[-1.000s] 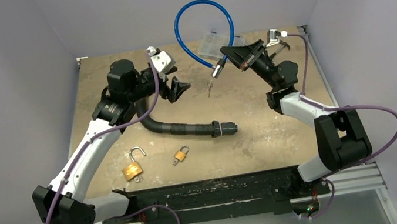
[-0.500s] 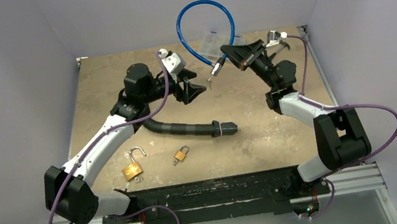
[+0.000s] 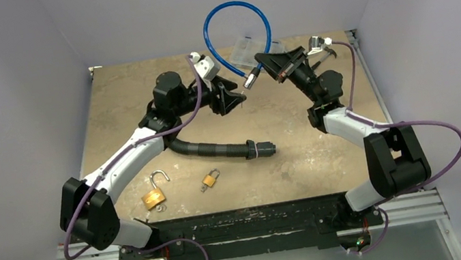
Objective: Lock with the key
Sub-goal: Remove the key from the lock, then place the lock at the center of the board.
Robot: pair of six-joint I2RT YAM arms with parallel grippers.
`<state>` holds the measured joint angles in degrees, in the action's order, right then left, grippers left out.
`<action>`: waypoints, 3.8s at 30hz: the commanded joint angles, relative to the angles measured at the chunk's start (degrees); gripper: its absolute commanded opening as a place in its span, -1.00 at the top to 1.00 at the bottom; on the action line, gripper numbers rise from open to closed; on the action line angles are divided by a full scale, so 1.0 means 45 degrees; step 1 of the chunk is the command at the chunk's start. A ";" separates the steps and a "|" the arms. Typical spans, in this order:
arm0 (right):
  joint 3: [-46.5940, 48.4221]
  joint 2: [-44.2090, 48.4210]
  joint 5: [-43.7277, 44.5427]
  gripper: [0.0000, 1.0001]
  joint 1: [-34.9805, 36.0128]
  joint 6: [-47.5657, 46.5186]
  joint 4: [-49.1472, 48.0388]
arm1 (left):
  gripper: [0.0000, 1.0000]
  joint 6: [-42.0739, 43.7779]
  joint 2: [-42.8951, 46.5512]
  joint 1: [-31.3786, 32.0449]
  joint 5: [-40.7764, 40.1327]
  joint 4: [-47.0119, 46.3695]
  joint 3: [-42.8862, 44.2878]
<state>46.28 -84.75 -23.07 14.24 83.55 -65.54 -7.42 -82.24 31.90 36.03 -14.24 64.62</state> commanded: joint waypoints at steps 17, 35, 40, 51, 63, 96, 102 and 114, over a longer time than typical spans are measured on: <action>0.0672 -0.0193 -0.0198 1.00 0.0068 0.0503 -0.3056 | 1.00 -0.3449 -0.0427 0.0109 0.1841 -0.2908 0.0260; 0.1314 -0.0586 -0.1591 1.00 0.0004 0.1610 -0.7047 | 1.00 -1.0827 -0.0418 -0.0116 0.4330 -0.9550 -0.1849; 0.1385 -0.0591 -0.1748 1.00 0.0019 0.1872 -0.7833 | 1.00 -1.1465 -0.0085 -0.0080 0.4454 -1.0349 -0.2351; 0.2266 -0.0208 -0.1582 1.00 -0.0090 0.2166 -0.8416 | 1.00 -1.0530 0.0316 0.0103 0.4714 -0.9840 -0.3147; 0.3685 -0.0443 -0.0935 1.00 -0.0730 0.2078 -0.7879 | 1.00 -0.6603 0.0574 0.0276 0.4486 -0.5586 -0.3594; 0.2537 -0.1882 -0.2525 1.00 -0.1126 -0.4165 -0.1404 | 1.00 -0.7225 0.2203 -0.3967 0.3687 -0.4866 -0.3339; 0.2716 -0.3175 -0.1622 1.00 0.0038 -0.5227 0.0459 | 1.00 -0.6843 0.2213 -0.4795 0.2680 -0.3669 -0.2672; 0.4099 -0.6685 0.0185 1.00 0.1073 -0.4783 0.1596 | 1.00 -0.5656 0.1633 -0.4807 0.1324 -0.1911 -0.2031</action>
<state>59.37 -112.18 -26.00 18.28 61.43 -56.14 -36.21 -74.26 10.52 44.91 -24.97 52.27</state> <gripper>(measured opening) 0.172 0.051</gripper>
